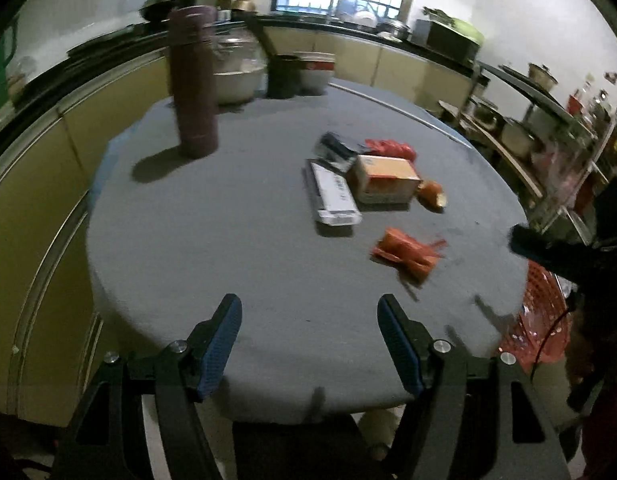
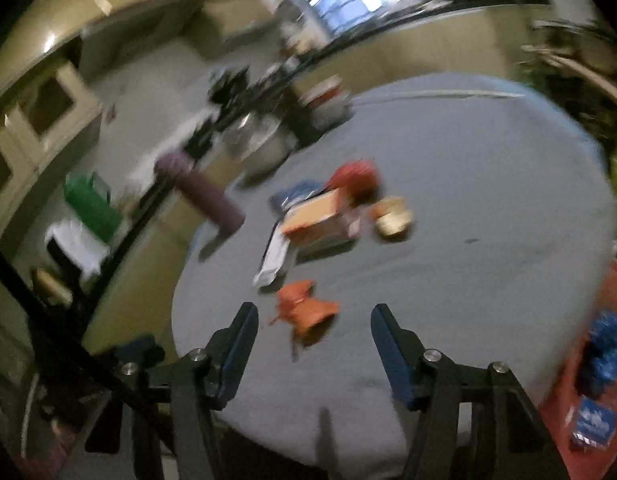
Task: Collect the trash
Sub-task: 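Return both tools to the table and grasp the orange bag with the right tool, then grasp the white medicine box with the left tool while the right tool holds the orange bag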
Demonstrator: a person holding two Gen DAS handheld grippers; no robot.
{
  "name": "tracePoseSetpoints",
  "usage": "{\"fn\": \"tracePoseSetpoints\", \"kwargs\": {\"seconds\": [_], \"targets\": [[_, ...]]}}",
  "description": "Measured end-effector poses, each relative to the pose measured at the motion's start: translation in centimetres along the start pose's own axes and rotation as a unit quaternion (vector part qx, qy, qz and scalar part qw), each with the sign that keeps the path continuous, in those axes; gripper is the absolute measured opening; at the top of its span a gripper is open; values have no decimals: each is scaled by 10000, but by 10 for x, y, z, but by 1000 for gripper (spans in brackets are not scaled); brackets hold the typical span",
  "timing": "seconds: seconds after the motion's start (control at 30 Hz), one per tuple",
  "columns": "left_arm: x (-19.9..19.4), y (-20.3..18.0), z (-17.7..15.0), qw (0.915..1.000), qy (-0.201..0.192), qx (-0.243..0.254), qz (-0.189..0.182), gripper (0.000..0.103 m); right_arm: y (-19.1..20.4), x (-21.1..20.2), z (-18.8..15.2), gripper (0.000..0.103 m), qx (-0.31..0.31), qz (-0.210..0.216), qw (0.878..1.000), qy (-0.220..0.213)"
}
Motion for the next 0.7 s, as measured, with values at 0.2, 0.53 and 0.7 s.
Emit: {"fn": "tracePoseSetpoints", "kwargs": {"seconds": [0.2, 0.53, 0.7], "targets": [[11, 14, 18, 9995, 140, -153, -246, 73, 7, 74, 4, 62, -328, -79, 9974, 635], [84, -21, 75, 9920, 887, -129, -886, 75, -4, 112, -16, 37, -552, -274, 9925, 1059], [128, -59, 86, 9872, 1312, 227, -876, 75, -18, 88, -25, 37, -359, -370, 9934, 1024]]}}
Point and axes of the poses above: each gripper's, at about its wrist camera, not at the fingertips, and x roughly the way its jaws point, y to its left, z to its top, the point moved 8 cm from there along x, roughly the way its jaws point, and after that the axes turned 8 degrees about z, right-handed, at the moved point
